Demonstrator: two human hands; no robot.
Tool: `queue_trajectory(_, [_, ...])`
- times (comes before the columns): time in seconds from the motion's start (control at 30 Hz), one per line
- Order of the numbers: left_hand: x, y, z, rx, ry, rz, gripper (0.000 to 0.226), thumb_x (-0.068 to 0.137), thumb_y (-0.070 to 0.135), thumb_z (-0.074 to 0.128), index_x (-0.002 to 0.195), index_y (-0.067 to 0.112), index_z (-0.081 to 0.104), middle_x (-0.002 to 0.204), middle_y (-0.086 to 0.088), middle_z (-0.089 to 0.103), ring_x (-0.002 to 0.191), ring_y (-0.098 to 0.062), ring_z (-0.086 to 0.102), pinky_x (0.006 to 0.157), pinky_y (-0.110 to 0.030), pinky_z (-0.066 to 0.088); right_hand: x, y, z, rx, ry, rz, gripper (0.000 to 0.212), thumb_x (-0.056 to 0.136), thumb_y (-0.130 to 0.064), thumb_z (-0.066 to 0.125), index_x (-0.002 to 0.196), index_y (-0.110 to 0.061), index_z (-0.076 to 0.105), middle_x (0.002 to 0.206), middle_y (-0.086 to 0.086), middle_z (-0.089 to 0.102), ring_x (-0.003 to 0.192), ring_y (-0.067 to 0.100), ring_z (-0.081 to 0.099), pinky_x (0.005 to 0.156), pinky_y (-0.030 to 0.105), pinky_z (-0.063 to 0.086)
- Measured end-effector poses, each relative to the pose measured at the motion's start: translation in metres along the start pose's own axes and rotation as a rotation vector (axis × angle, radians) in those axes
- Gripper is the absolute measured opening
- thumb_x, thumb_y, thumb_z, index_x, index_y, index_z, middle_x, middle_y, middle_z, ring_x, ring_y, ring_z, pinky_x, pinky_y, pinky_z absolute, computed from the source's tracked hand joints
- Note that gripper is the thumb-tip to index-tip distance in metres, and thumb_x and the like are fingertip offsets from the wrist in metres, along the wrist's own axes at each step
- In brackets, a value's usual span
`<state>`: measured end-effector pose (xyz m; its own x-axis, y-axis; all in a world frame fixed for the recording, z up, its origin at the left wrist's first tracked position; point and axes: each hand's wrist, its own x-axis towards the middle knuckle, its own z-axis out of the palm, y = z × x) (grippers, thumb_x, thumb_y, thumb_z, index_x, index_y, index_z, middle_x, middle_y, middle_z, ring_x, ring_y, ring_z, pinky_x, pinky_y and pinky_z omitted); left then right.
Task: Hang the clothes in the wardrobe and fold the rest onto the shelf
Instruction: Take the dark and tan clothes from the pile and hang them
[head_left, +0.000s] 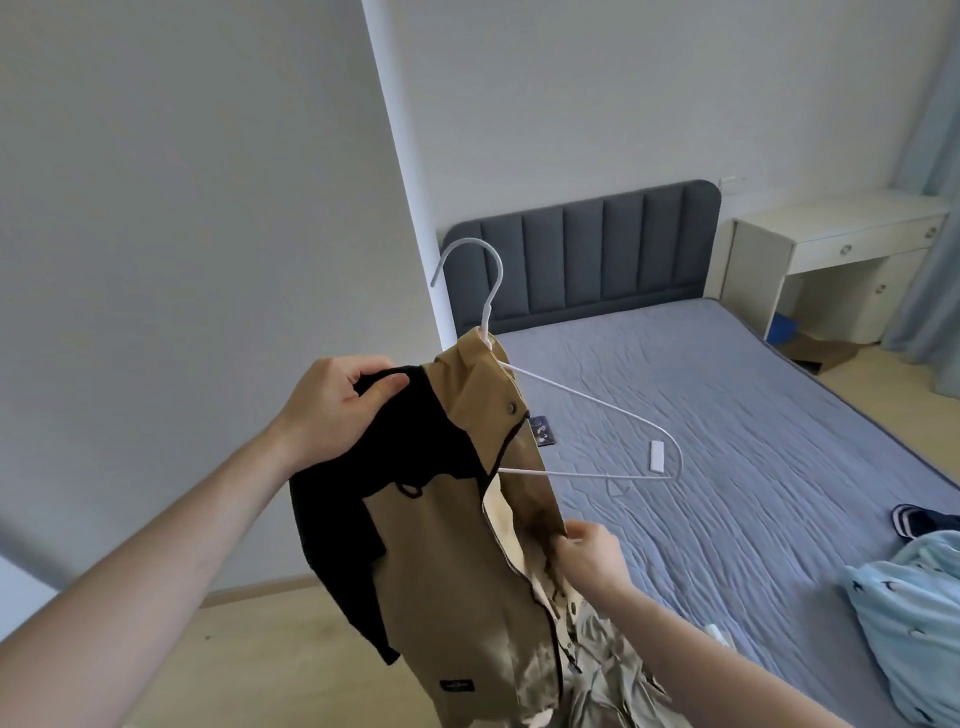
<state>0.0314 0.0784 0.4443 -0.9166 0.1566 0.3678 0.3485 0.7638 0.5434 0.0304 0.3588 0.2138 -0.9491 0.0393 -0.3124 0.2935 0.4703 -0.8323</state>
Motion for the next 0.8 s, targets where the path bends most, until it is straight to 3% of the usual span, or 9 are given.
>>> queue_trajectory(0.07, [-0.003,-0.007,-0.003,0.007,-0.006,-0.011,0.022,0.102,0.034,0.060,0.088,0.023,0.072,0.075,0.001,0.070,0.074,-0.022,0.067,0.071,-0.041,0.053,0.005,0.005,-0.015,-0.007,0.056,0.002,0.022,0.087,-0.017,0.058,0.072,-0.019,0.073,0.065,0.000,0.073,0.065,0.018,0.068,0.062,0.028,0.051])
queue_trajectory(0.17, [-0.006,-0.018,-0.004,0.015,-0.009,-0.019,0.018,0.100,0.038,0.059,0.091,0.030,0.073,0.082,0.007,0.073,0.079,-0.014,0.070,0.075,-0.040,0.055,0.017,0.002,-0.045,-0.045,0.138,-0.044,0.022,0.088,-0.008,0.055,0.080,-0.011,0.074,0.076,0.010,0.073,0.078,0.030,0.068,0.071,0.036,0.053])
queue_trajectory(0.27, [-0.007,-0.026,-0.005,0.101,-0.004,-0.004,0.020,0.094,0.051,0.054,0.094,0.040,0.070,0.086,0.019,0.072,0.083,-0.003,0.067,0.075,-0.032,0.052,0.025,-0.010,-0.080,-0.111,0.190,-0.107,0.023,0.090,-0.009,0.056,0.074,-0.017,0.070,0.070,0.002,0.068,0.075,0.028,0.065,0.065,0.035,0.048])
queue_trajectory(0.37, [-0.007,-0.033,-0.007,0.240,0.009,0.029,0.032,0.092,0.059,0.047,0.093,0.036,0.069,0.084,0.017,0.070,0.081,-0.004,0.063,0.073,-0.032,0.051,0.027,-0.030,-0.113,-0.224,0.231,-0.167,0.019,0.088,-0.016,0.057,0.072,-0.018,0.068,0.067,-0.001,0.066,0.073,0.028,0.064,0.065,0.036,0.051])
queue_trajectory(0.5, [-0.005,-0.045,-0.009,0.315,0.037,0.060,0.022,0.097,0.052,0.054,0.094,0.035,0.069,0.083,0.018,0.068,0.078,-0.007,0.062,0.069,-0.027,0.046,0.021,-0.067,-0.153,-0.241,0.298,-0.272,0.026,0.088,-0.019,0.056,0.065,-0.021,0.068,0.066,-0.001,0.067,0.070,0.026,0.065,0.062,0.036,0.052])
queue_trajectory(0.63, [-0.005,-0.055,-0.006,0.416,0.019,0.062,0.017,0.099,0.044,0.058,0.088,0.035,0.065,0.079,0.017,0.063,0.075,-0.009,0.059,0.063,-0.026,0.041,0.009,-0.115,-0.186,-0.194,0.352,-0.414,0.024,0.092,-0.023,0.058,0.080,-0.013,0.076,0.079,0.006,0.073,0.078,0.026,0.068,0.069,0.044,0.058])
queue_trajectory(0.8, [-0.003,-0.061,0.010,0.471,0.101,-0.037,0.024,0.103,0.043,0.048,0.091,0.030,0.065,0.083,0.014,0.063,0.079,-0.015,0.060,0.061,-0.029,0.042,-0.039,-0.180,-0.204,-0.124,0.311,-0.631,0.028,0.095,-0.039,0.065,0.071,-0.026,0.075,0.069,-0.009,0.070,0.071,0.006,0.066,0.055,0.016,0.046])
